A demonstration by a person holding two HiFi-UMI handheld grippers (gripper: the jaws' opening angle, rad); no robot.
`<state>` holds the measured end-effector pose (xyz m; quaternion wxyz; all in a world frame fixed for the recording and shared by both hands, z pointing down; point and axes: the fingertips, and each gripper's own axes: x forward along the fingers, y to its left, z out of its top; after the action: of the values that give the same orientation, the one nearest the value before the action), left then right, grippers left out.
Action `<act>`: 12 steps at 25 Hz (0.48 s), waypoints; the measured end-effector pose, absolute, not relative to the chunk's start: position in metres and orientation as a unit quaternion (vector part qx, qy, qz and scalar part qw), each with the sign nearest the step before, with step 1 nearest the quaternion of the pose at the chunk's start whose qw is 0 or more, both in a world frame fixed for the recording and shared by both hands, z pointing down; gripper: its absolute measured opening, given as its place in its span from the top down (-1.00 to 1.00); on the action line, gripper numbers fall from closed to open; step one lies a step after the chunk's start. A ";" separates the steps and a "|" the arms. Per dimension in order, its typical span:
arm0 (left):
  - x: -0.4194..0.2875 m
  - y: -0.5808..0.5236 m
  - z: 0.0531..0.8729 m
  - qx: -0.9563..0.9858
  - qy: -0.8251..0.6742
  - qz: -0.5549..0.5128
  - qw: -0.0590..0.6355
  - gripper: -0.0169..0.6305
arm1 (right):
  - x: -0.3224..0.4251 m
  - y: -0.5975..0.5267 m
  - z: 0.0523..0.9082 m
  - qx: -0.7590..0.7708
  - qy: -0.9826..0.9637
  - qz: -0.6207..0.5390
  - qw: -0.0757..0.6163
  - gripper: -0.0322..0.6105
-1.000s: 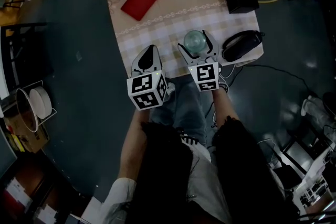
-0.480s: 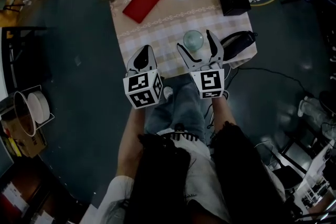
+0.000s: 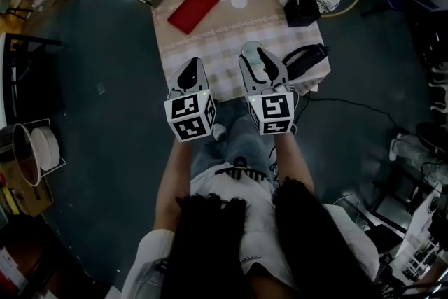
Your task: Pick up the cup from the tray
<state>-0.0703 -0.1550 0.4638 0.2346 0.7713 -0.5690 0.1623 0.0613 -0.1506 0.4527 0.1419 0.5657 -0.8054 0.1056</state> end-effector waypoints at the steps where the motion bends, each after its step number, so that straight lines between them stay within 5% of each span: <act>1: -0.070 -0.153 0.460 0.773 -0.569 0.158 0.233 0.93 | 0.059 -0.147 0.450 0.566 -0.805 0.106 0.142 0.40; 7: -0.069 -0.143 0.446 0.779 -0.566 0.154 0.223 0.93 | 0.049 -0.134 0.442 0.567 -0.801 0.113 0.153 0.86; 12: -0.067 -0.132 0.439 0.781 -0.564 0.148 0.223 0.93 | 0.055 -0.126 0.451 0.589 -0.778 0.163 0.147 0.88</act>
<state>-0.0667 -0.1320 0.4393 0.2231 0.7815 -0.5636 0.1479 0.0551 -0.1262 0.4509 0.1472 0.5890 -0.7777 0.1631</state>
